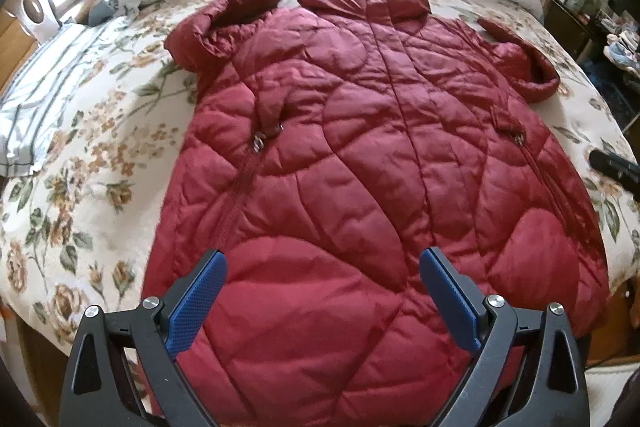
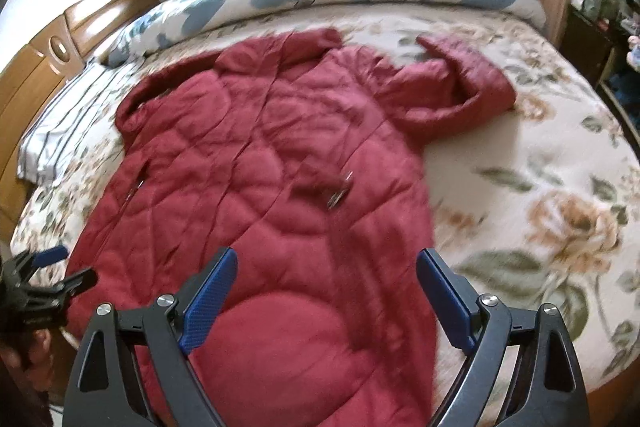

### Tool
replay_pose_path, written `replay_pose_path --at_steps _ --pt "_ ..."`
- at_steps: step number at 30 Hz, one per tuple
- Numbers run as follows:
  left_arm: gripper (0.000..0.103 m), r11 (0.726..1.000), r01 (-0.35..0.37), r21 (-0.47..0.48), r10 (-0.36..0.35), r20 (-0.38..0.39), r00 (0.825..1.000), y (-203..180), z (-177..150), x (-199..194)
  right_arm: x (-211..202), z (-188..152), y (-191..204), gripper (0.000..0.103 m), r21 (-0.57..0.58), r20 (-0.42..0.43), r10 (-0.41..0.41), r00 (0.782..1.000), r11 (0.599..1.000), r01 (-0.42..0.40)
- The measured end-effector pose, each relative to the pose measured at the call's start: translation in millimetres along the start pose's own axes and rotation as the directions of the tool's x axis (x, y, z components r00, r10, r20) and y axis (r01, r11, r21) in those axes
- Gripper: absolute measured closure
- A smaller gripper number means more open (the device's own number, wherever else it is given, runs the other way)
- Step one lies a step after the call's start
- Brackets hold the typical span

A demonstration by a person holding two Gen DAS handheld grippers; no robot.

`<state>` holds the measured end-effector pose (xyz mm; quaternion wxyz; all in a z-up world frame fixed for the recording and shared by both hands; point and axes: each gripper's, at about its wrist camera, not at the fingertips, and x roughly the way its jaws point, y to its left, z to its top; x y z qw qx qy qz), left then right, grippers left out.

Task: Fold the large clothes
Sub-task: 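Move the right tool to a jacket sleeve and grasp it, then fold the held sleeve across the jacket body with the right tool, release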

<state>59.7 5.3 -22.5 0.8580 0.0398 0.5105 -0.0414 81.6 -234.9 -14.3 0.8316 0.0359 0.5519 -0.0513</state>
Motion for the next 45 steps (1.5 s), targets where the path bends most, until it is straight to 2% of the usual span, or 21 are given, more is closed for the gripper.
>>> replay_pose_path --at_steps 3,5,7,8,11,15,18,22,29,32,34,35,36,37,45 --pt "0.006 0.999 -0.042 -0.002 0.042 0.027 0.999 3 8 2 6 20 -17 0.011 0.016 0.026 -0.019 0.999 1.0 0.019" --pt "0.006 0.998 -0.024 -0.051 0.026 0.027 0.999 10 15 6 12 33 -29 0.011 0.027 0.052 -0.031 0.998 0.999 0.03" --pt "0.006 0.995 0.026 -0.098 -0.023 0.034 0.999 18 22 8 16 47 -41 0.011 0.032 0.085 -0.053 0.995 0.998 0.05" --pt "0.006 0.994 0.034 -0.108 -0.028 0.06 0.998 21 27 7 18 55 -48 0.011 0.033 0.102 -0.062 0.993 0.998 0.059" --pt "0.006 0.995 0.006 -0.103 0.006 0.113 0.994 24 38 5 26 78 -67 0.011 0.055 0.132 -0.077 0.988 0.996 0.071" --pt "0.007 0.997 -0.026 -0.074 0.029 0.048 0.998 21 42 20 43 117 -95 0.013 0.093 0.17 -0.111 0.979 0.991 0.096" --pt "0.011 0.998 -0.022 -0.062 0.024 0.041 0.999 15 45 27 63 143 -114 0.013 0.132 0.161 -0.129 0.978 0.985 0.109" --pt "0.012 0.999 -0.016 -0.045 0.019 0.051 0.999 10 52 32 92 181 -135 0.015 0.164 0.149 -0.18 0.972 0.974 0.155" --pt "0.011 0.999 -0.033 -0.037 0.034 0.017 0.999 9 65 45 148 230 -162 0.018 0.196 0.092 -0.256 0.962 0.952 0.234" --pt "0.011 0.999 -0.032 -0.044 0.032 0.002 0.999 11 70 52 174 242 -172 0.029 0.193 0.048 -0.301 0.952 0.938 0.287" --pt "0.011 0.998 -0.03 -0.048 0.029 -0.005 1.0 13 72 56 183 244 -183 0.058 0.218 0.035 -0.311 0.95 0.93 0.296" --pt "0.011 0.998 -0.03 -0.05 0.03 -0.005 1.0 14 72 58 184 244 -187 0.066 0.234 0.035 -0.292 0.956 0.932 0.276" --pt "0.011 0.998 -0.029 -0.051 0.029 -0.008 1.0 14 72 59 183 242 -190 0.079 0.253 0.043 -0.269 0.962 0.935 0.25" --pt "0.011 0.998 -0.028 -0.053 0.028 -0.011 1.0 15 72 61 179 241 -189 0.084 0.258 0.059 -0.259 0.964 0.937 0.236" --pt "0.011 0.997 0.008 -0.075 -0.01 -0.027 1.0 19 71 73 140 226 -163 0.089 0.224 0.182 -0.148 0.972 0.969 0.106"
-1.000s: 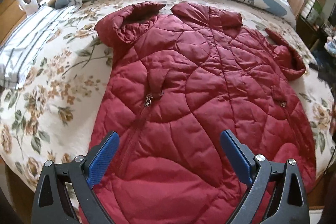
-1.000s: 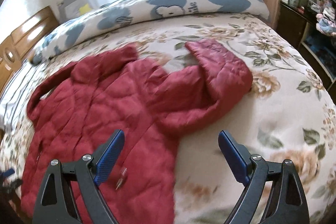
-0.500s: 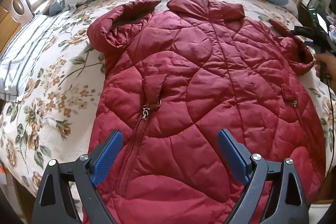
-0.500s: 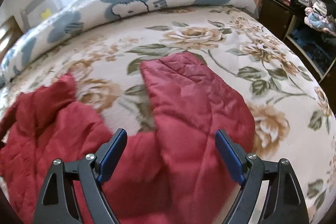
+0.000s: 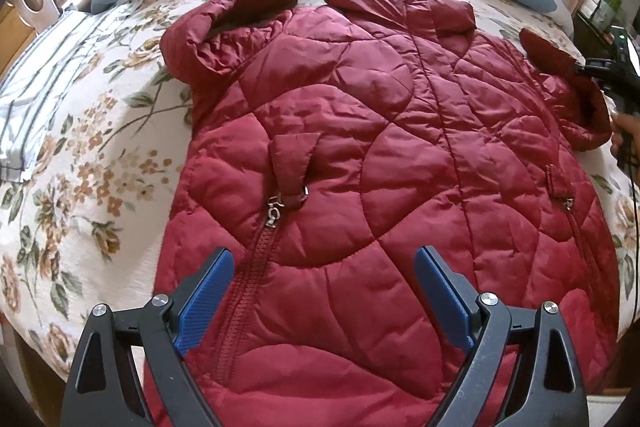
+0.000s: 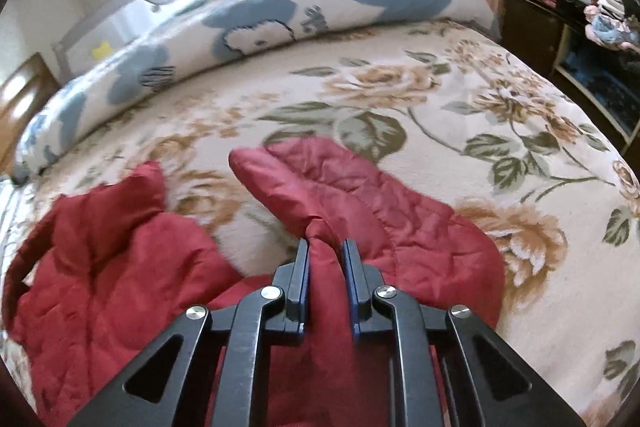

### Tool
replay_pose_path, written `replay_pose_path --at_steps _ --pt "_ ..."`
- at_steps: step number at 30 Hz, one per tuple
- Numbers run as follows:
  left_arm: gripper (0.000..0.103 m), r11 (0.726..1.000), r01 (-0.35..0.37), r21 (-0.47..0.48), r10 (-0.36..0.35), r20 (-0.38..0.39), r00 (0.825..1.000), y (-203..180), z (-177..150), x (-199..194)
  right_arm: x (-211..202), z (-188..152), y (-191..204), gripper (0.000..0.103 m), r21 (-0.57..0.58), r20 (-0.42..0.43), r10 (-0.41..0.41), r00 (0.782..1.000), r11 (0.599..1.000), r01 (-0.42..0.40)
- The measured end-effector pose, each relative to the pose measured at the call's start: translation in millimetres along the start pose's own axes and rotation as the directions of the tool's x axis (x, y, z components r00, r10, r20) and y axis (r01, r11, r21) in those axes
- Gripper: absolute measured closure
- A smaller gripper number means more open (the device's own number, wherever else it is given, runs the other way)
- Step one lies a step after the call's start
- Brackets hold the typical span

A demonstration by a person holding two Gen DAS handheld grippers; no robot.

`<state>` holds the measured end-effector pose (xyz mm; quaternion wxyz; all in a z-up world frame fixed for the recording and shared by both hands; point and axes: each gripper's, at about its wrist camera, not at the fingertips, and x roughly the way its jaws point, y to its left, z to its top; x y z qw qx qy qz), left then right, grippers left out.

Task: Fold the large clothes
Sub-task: 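Fold the held sleeve across the jacket body with the right tool, release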

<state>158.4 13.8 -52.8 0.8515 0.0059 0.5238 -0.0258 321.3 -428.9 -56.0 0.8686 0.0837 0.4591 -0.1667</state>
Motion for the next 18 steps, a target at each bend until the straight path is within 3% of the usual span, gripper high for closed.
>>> replay_pose_path --at_steps 6,13,18 --pt "0.011 0.998 0.053 -0.015 -0.053 -0.039 0.998 2 -4 7 -41 -24 26 0.089 -0.051 0.018 0.134 0.991 0.99 -0.133" --pt "0.011 0.989 0.139 -0.046 -0.141 -0.051 0.989 8 -3 12 -78 -76 77 0.089 -0.145 -0.032 0.315 0.948 0.937 -0.317" --pt "0.011 0.977 0.202 -0.066 -0.204 -0.03 0.978 16 7 9 -76 -114 112 0.088 -0.207 -0.114 0.371 0.921 0.898 -0.388"
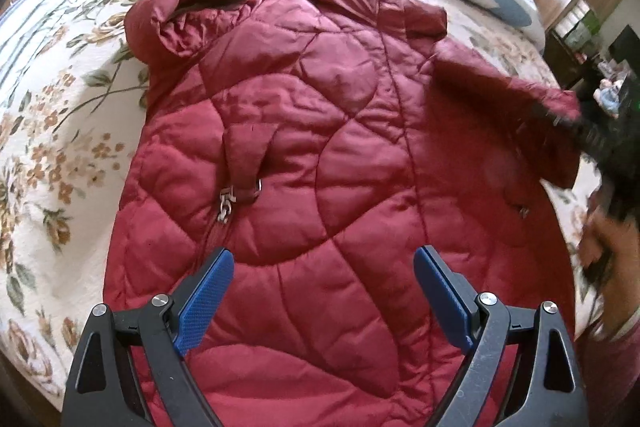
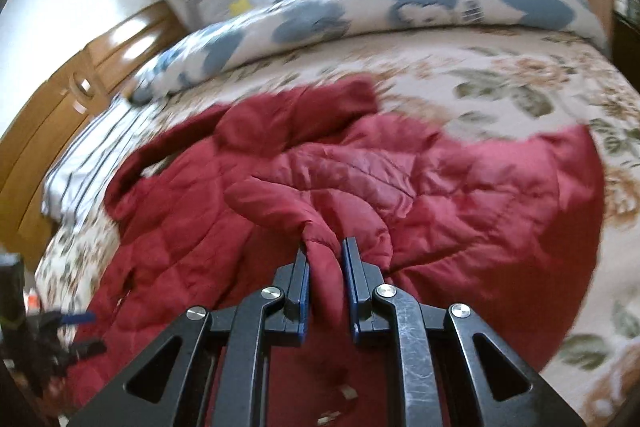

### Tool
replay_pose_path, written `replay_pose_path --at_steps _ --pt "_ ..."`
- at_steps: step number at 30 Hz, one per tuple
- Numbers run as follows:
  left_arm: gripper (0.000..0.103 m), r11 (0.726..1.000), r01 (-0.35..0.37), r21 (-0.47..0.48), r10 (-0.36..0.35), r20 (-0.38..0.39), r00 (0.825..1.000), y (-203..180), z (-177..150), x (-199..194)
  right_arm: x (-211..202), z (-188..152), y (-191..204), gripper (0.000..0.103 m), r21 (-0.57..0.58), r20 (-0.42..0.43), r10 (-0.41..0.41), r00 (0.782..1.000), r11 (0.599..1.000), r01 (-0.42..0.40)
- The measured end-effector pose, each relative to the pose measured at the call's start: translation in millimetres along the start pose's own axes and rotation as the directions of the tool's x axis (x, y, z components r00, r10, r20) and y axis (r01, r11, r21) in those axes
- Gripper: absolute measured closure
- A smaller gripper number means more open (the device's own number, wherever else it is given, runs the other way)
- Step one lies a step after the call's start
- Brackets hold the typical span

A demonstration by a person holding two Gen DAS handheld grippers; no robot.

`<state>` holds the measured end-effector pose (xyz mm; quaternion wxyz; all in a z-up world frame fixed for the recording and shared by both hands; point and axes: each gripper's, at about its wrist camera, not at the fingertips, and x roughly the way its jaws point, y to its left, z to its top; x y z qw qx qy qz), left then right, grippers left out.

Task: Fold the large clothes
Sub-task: 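Fold the held sleeve across the jacket body with the right tool, release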

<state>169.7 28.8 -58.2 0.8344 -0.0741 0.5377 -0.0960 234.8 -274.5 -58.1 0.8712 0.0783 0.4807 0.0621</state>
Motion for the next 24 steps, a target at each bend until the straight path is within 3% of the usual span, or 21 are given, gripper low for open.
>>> replay_pose_path --at_steps 10,15,20,21,22,23,24 --pt "0.011 0.996 0.071 -0.056 -0.069 0.028 0.997 22 45 14 36 -25 56 0.088 -0.117 -0.107 0.157 0.982 0.979 -0.17" --pt "0.011 0.978 0.15 -0.143 -0.155 -0.022 0.988 47 88 59 49 -30 81 0.088 -0.162 -0.134 0.229 0.964 0.955 -0.249" --pt "0.012 0.965 0.196 -0.176 -0.211 -0.069 0.975 58 120 107 61 -34 89 0.084 -0.174 -0.16 0.251 0.955 0.945 -0.278" --pt "0.02 0.963 0.203 -0.176 -0.217 -0.069 0.974 58 124 112 63 -34 89 0.083 -0.172 -0.163 0.251 0.954 0.945 -0.277" --pt "0.037 0.963 0.206 -0.172 -0.221 -0.073 0.973 58 128 119 63 -34 88 0.083 -0.167 -0.163 0.252 0.954 0.946 -0.279" --pt "0.045 0.964 0.21 -0.162 -0.225 -0.084 0.971 57 132 128 63 -34 87 0.083 -0.162 -0.163 0.254 0.953 0.946 -0.28" --pt "0.064 0.961 0.227 -0.16 -0.243 -0.089 0.966 57 136 132 63 -34 87 0.083 -0.156 -0.162 0.257 0.953 0.947 -0.282"
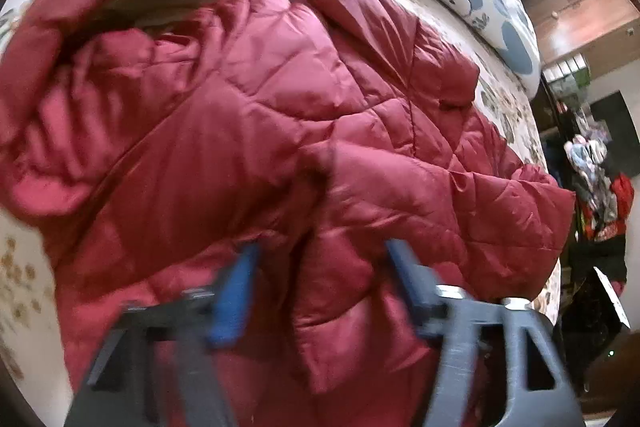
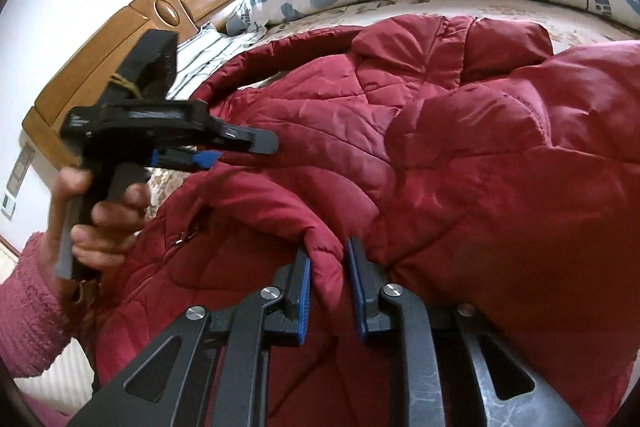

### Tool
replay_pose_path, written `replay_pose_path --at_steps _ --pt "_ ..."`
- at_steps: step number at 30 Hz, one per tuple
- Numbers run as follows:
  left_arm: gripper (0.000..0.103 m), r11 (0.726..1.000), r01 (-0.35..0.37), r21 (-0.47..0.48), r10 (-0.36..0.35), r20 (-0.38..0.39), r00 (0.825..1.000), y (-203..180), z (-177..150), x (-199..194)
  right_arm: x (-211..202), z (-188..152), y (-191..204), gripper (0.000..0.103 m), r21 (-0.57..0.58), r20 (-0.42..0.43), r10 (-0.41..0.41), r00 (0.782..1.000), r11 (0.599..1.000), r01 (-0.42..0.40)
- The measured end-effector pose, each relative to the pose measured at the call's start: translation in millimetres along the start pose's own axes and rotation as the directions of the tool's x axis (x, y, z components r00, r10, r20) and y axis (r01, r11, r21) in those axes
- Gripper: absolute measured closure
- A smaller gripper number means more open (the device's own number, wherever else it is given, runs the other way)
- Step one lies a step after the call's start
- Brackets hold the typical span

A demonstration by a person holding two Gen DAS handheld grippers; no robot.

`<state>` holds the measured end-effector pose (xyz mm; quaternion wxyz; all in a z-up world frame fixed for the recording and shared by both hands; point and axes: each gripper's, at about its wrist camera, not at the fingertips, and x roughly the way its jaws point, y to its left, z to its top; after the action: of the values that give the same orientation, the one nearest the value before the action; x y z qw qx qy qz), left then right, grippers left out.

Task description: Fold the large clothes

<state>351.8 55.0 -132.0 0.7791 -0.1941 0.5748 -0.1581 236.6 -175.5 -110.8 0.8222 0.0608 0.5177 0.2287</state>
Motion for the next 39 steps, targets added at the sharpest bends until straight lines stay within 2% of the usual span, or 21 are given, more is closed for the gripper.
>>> replay_pose_path --at_steps 1,4,6,7,10,12,14,16,18,20,23,26,27,29,32,34,36,39 --pt "0.071 1.0 0.014 0.006 -0.014 -0.004 1.0 -2 2 3 0 0 0 0.081 0.003 -0.001 0.0 1.0 1.0 0.0" --pt "0.087 0.999 -0.009 0.041 0.008 0.023 1.0 -7 6 2 -3 1 1 0.078 0.007 -0.005 -0.014 1.0 1.0 0.014" --pt "0.089 0.998 -0.035 0.052 0.032 0.053 0.998 -7 6 -6 -7 -1 -1 0.07 0.021 -0.003 -0.009 1.0 1.0 0.009" --pt "0.089 0.995 -0.073 0.065 0.068 0.075 0.995 -6 5 -10 -13 -4 -2 0.067 0.029 0.004 -0.01 1.0 1.0 0.01" --pt "0.089 0.97 -0.219 0.103 0.203 0.146 0.968 -3 5 -19 -30 -8 -9 0.067 0.061 0.039 -0.055 0.998 0.997 0.052" --pt "0.089 0.957 -0.269 0.106 0.249 0.172 0.953 0 6 -21 -43 -7 -18 0.067 0.101 0.073 -0.1 0.992 0.991 0.093" --pt "0.089 0.953 -0.287 0.101 0.266 0.178 0.947 4 7 -20 -61 -1 -32 0.064 0.153 0.126 -0.205 0.971 0.971 0.185" --pt "0.089 0.949 -0.298 0.105 0.275 0.186 0.943 4 6 -16 -71 7 -45 0.051 0.199 0.157 -0.283 0.946 0.947 0.251" --pt "0.088 0.935 -0.336 0.113 0.309 0.205 0.929 1 3 -13 -74 16 -58 0.046 0.232 0.173 -0.338 0.925 0.927 0.295" --pt "0.086 0.926 -0.36 0.113 0.33 0.219 0.918 -4 -2 -18 -63 27 -72 0.046 0.244 0.145 -0.389 0.91 0.905 0.348" --pt "0.075 0.919 -0.383 0.093 0.35 0.258 0.901 -11 -13 -35 -39 28 -90 0.046 0.255 0.063 -0.41 0.91 0.888 0.382" --pt "0.072 0.93 -0.361 0.071 0.317 0.344 0.884 -22 -32 -69 -16 19 -101 0.046 0.245 -0.004 -0.43 0.903 0.875 0.418" --pt "0.072 0.937 -0.341 0.073 0.293 0.362 0.885 -24 -38 -76 -15 16 -101 0.046 0.241 -0.002 -0.434 0.901 0.874 0.422" --pt "0.072 0.954 -0.279 0.112 0.219 0.378 0.9 -32 -47 -85 -9 13 -100 0.043 0.236 0.003 -0.446 0.895 0.87 0.433" --pt "0.072 0.954 -0.236 0.187 0.16 0.351 0.923 -55 -51 -71 -5 13 -99 0.038 0.224 -0.002 -0.458 0.889 0.866 0.447" --pt "0.071 0.941 -0.256 0.22 0.174 0.335 0.926 -67 -51 -54 -2 13 -96 0.038 0.2 -0.006 -0.475 0.88 0.862 0.466" --pt "0.069 0.928 -0.292 0.23 0.217 0.301 0.929 -69 -49 -31 -1 13 -96 0.037 0.196 -0.003 -0.475 0.88 0.863 0.466" --pt "0.068 0.91 -0.358 0.209 0.301 0.264 0.917 -54 -45 -3 -4 12 -98 0.037 0.209 0.003 -0.464 0.886 0.867 0.453"
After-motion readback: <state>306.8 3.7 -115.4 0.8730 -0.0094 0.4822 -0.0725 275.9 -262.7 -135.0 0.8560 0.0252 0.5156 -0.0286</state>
